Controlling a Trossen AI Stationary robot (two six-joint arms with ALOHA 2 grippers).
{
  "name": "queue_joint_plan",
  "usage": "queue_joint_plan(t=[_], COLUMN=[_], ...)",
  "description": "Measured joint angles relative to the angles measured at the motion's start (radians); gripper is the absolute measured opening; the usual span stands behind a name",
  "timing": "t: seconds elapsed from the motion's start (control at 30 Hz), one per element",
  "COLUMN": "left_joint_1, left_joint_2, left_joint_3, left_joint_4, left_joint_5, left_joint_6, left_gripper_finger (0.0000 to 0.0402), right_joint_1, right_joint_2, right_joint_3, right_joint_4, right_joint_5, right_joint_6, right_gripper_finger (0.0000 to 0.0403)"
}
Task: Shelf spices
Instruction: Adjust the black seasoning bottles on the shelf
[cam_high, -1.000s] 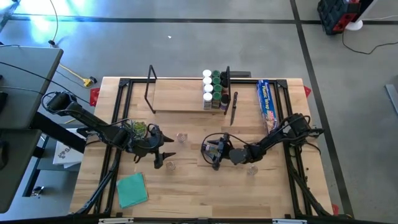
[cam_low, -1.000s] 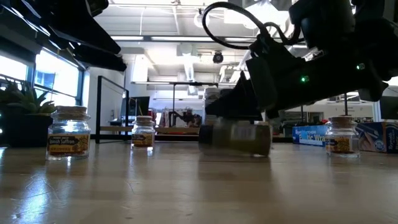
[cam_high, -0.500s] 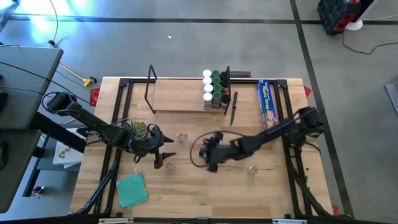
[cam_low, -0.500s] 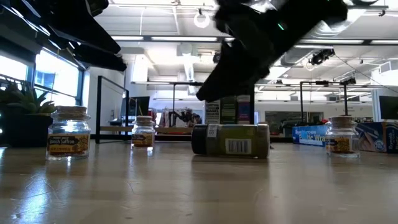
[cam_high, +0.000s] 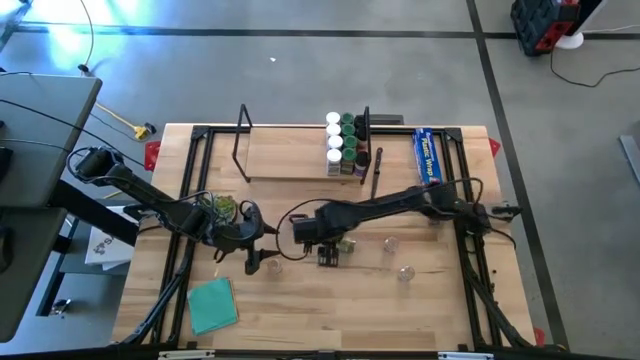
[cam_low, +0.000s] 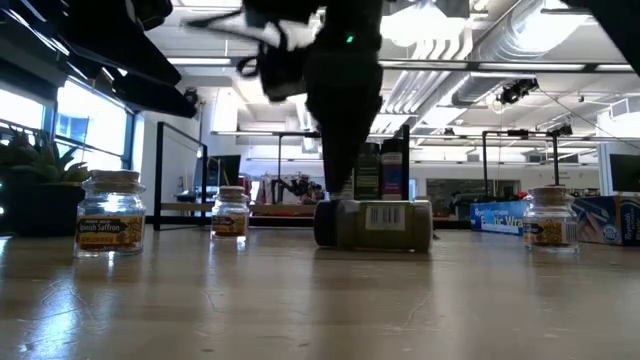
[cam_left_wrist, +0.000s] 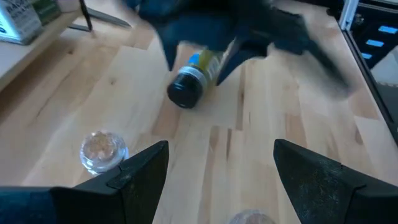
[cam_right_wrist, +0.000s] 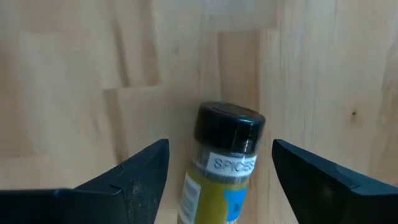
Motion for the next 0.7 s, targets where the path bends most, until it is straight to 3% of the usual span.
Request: queue_joint_plan(t=[0.2, 0.43, 0.6, 0.7], left_joint_1=[0.000, 0.000, 0.000, 0.000], left_joint_2=[0.000, 0.000, 0.000, 0.000], left_joint_3=[0.000, 0.000, 0.000, 0.000], left_joint_4=[-0.029, -0.043, -0.045, -0.046], left_joint_5=[0.013, 0.014, 0.014, 0.014], left_joint_6=[0.000, 0.000, 0.000, -0.002], left_gripper_finger=[0.0284, 0.0284, 0.0284, 0.0284], right_joint_1=[-0.028, -0.033, -0.025, -0.001], right_joint_2=[0.154, 0.192, 0.188, 0.181], right_joint_3=[0.143, 0.110, 0.105, 0.103], right_joint_4=[-0.134, -0.100, -0.068, -0.040], right_joint_5=[-0.005, -0.004, -0.005, 0.067], right_joint_6=[0.032, 0.028, 0.045, 0.031], right_gripper_finger=[0.0283, 0.0276, 0.0216, 0.0191])
